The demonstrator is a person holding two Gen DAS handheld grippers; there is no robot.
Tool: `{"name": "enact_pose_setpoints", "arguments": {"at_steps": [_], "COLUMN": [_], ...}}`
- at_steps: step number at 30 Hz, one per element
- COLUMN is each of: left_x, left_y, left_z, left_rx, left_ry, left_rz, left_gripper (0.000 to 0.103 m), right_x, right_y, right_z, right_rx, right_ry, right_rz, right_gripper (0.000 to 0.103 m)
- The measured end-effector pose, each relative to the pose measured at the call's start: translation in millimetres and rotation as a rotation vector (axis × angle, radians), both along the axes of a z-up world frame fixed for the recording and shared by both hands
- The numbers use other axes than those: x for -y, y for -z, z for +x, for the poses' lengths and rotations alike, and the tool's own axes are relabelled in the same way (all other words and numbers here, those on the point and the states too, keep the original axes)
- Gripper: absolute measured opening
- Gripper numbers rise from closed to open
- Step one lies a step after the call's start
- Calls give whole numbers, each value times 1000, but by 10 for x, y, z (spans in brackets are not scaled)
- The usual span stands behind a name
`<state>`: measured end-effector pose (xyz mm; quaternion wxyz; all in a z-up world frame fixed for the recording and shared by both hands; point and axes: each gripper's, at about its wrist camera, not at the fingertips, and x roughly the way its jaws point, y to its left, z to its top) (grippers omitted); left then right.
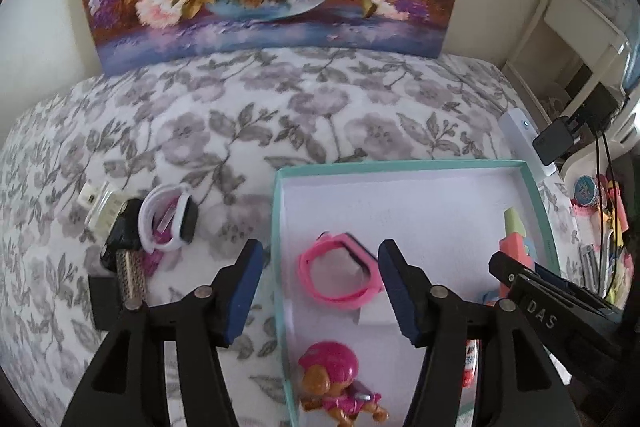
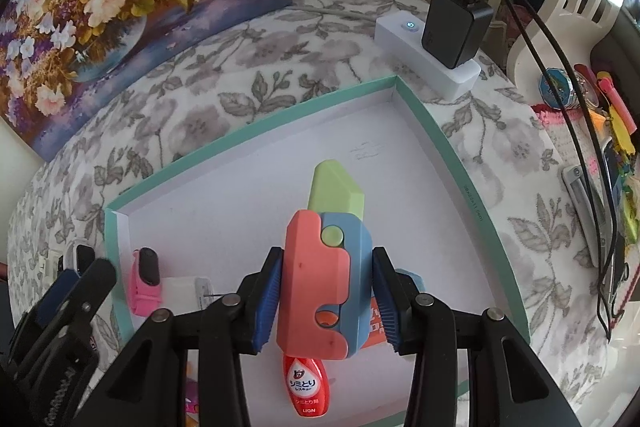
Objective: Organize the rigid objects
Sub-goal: 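Lower the watch band and toy knife into the tray and open both grippers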
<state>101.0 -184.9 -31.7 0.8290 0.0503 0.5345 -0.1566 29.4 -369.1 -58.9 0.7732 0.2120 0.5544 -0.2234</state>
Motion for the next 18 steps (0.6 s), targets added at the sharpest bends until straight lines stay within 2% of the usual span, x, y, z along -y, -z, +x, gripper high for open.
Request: {"name": "enact_pose_setpoints", "arguments": {"at_steps": [7, 15, 16, 17, 18], "left_x": [-205, -423, -453, -485, -521], "left_y": [-89, 0, 5, 8, 7], "left_z": [-14, -10, -8, -7, -10], "left_rx": [-20, -80, -87, -91, -92], "left_ry": [-61, -138, -148, -159, -172], "left_rz": [5, 9, 9, 8, 6], "left_gripper": [64, 66, 70, 81, 85], "right_x": [-30, -73, -85, -106, -126], "right_y": [-11, -106, -124, -144, -165], "right_z": [8, 14, 18, 19, 24], "right_rx": [-1, 4, 3, 2, 2], "right_ry": [-8, -23, -30, -37, -44], "right_rz": [-8, -22, -25, -29, -34], "right_gripper": [47, 48, 48, 52, 57]}}
